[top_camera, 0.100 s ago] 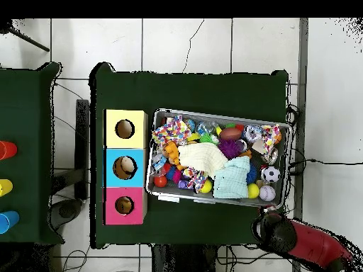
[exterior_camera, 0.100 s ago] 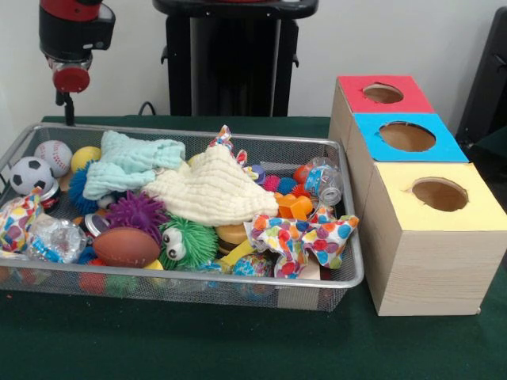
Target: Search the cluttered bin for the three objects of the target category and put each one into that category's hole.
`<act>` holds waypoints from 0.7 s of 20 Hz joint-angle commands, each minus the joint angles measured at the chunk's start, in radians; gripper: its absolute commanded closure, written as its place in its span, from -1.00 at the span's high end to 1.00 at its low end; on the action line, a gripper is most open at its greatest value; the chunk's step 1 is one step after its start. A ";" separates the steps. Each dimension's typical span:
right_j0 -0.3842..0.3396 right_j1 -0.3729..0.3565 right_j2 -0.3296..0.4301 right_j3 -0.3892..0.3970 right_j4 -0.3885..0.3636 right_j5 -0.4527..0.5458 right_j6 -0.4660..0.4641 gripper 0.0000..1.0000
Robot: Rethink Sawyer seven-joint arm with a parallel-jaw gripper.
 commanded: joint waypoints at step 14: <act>-0.068 -0.156 0.258 -0.031 -0.003 0.323 -0.228 1.00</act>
